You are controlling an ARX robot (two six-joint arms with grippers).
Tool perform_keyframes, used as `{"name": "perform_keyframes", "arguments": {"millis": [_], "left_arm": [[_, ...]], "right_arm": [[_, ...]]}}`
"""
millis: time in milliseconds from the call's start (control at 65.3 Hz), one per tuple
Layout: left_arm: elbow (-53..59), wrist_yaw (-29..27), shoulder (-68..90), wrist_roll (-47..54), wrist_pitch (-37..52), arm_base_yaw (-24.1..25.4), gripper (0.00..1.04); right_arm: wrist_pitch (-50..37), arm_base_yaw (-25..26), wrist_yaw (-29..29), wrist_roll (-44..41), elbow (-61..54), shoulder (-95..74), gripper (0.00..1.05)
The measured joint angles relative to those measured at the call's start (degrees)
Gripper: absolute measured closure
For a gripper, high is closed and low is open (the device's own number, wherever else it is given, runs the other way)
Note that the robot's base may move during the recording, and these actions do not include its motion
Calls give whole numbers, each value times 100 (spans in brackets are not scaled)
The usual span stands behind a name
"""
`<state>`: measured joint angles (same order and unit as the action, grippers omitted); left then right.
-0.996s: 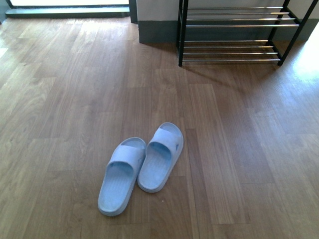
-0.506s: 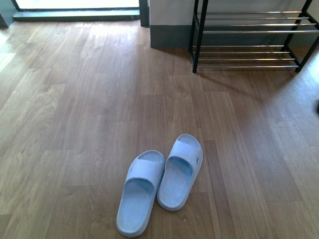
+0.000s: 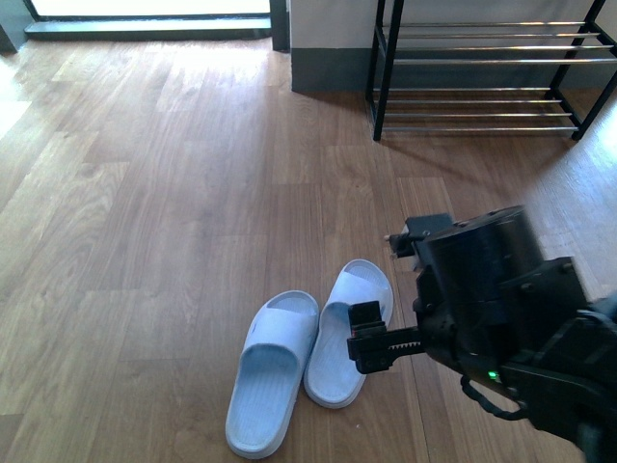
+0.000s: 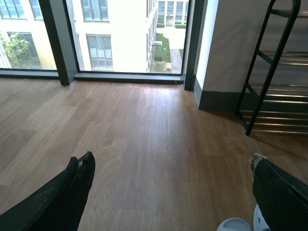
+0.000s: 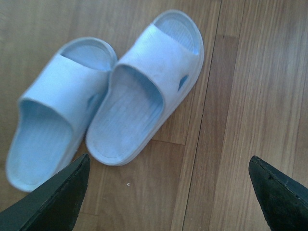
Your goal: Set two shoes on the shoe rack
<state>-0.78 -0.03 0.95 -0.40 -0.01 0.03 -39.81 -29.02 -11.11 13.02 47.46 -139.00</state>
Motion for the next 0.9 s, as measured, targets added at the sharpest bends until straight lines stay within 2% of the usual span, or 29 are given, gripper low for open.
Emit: {"name": "perform_keyframes", "arguments": {"millis": [276,659,904], "left_arm": [[0,0,0,0,0,0,9],[0,0,0,0,0,0,9],[0,0,0,-2,0,0,9]], "right_arm": [[599,138,-140,87,1838,-1775,9],[1353,286,-264,389,3609,-2894,9],[1416,391,-326,400,3976,-3097,45]]}}
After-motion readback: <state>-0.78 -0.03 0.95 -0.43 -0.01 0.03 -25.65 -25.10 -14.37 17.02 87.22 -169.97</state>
